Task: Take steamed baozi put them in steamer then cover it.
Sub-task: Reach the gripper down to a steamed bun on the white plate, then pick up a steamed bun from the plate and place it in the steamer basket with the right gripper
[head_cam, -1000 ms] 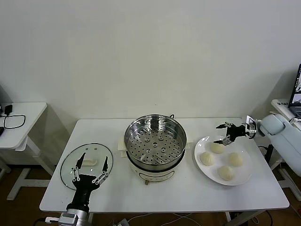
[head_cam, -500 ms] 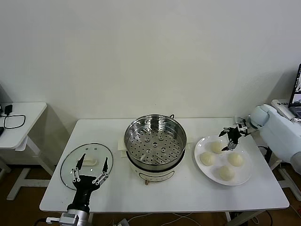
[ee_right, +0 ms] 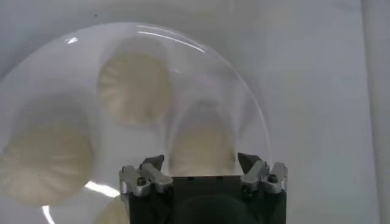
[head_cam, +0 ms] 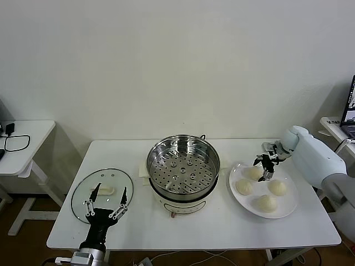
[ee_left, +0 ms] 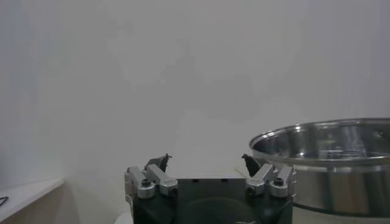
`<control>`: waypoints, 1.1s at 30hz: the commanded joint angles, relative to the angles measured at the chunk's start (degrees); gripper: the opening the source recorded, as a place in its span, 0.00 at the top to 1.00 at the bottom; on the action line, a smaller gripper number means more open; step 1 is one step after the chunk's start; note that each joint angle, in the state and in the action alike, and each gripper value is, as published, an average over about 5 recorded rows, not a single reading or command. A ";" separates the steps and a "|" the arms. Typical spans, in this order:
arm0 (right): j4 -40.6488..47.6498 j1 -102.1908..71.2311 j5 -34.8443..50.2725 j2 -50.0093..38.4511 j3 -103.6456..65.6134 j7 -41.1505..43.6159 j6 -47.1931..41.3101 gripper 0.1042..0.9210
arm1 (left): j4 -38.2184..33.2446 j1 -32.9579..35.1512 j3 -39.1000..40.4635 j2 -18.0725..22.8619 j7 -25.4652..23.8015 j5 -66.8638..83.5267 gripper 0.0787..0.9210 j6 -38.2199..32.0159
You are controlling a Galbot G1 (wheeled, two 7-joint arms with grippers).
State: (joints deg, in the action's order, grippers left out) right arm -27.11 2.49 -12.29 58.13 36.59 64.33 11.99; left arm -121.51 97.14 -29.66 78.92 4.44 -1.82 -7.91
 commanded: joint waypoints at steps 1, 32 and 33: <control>1.95 0.31 -1.95 1.82 0.21 -1.04 0.44 0.20 | -0.13 0.08 -0.04 0.06 0.06 0.01 0.12 -0.06; -34.64 31.19 4.74 8.05 21.77 -1.18 29.69 0.34 | -2.24 0.03 -0.43 -0.50 0.56 0.12 0.12 0.04; -34.71 30.91 3.46 9.45 21.90 -0.97 30.36 0.34 | -2.34 0.10 -0.42 -0.47 0.57 0.12 0.12 0.04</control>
State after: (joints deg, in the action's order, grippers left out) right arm -55.36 25.71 -8.37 61.88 54.34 63.90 34.44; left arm -123.57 97.23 -30.11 78.46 4.99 -1.70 -7.84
